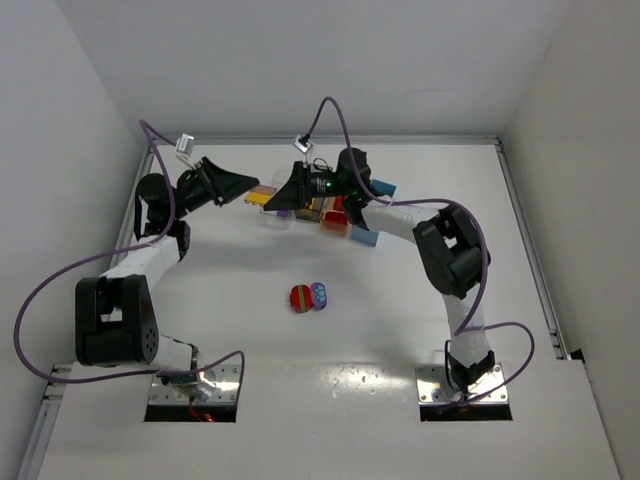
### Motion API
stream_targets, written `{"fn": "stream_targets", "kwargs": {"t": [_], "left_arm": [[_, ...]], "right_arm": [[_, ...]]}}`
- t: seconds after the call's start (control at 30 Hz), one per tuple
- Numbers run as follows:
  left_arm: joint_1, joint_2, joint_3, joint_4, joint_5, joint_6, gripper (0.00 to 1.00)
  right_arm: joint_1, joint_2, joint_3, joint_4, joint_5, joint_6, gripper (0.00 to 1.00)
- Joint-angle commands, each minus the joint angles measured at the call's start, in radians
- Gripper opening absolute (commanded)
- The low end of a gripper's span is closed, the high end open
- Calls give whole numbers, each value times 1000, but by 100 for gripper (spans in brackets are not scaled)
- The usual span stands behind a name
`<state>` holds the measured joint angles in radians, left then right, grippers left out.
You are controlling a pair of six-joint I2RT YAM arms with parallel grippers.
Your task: Sort the legos into containers by color
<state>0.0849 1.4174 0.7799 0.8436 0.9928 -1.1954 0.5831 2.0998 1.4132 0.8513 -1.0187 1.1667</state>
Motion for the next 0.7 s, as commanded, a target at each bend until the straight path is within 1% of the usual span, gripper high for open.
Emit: {"fn": "stream_targets", "kwargs": {"t": [0.0,0.07,0.17,0.2,0.27,0.3,0.33,0.37,0.4,0.43,0.47,0.5,0.53,0.57,0.6,0.63,0.67], "left_arm": [[-10,-29,-27,28,-3,22,0],[-10,-40,-27,17,-3,33,0],[-19,-60,-36,-18,18,77,0],[-19,-60,-36,-30,18,92,0],[-28,-69,-27,-107,47,161,1],[-28,-69,-13,-154,56,199,4],[-28,-69,2,-260,56,297,9],[-37,-69,39,-324,70,354,20],[-37,-60,64,-393,84,415,25],[-48,-49,91,-537,93,475,30],[-57,-37,143,-596,104,582,33],[-57,-5,168,-648,133,626,40],[-57,14,192,-732,151,663,44],[-66,34,235,-764,193,718,52],[-66,73,258,-799,208,747,54],[-66,90,283,-886,219,782,56],[-66,103,324,-922,228,857,56]], "right_arm": [[9,-3,38,77,6,-18,18],[9,-3,27,77,6,-18,10],[0,-14,17,77,6,-28,2],[-11,-14,16,77,6,-29,1],[-11,-26,-2,77,-6,-38,0],[-22,-37,-13,77,-20,-48,0],[-22,-37,-13,87,-36,-68,0],[-32,-47,-23,88,-59,-78,0],[-32,-58,-36,88,-70,-96,0],[-41,-58,-36,88,-81,-107,0],[-42,-70,-46,88,-93,-117,0],[-42,-70,-46,88,-127,-131,0],[-42,-83,-46,65,-145,-178,0],[-42,-96,-56,45,-180,-203,0],[-42,-106,-56,23,-195,-229,0],[-42,-122,-56,-35,-208,-292,0],[-42,-132,-56,-66,-230,-320,0]]}}
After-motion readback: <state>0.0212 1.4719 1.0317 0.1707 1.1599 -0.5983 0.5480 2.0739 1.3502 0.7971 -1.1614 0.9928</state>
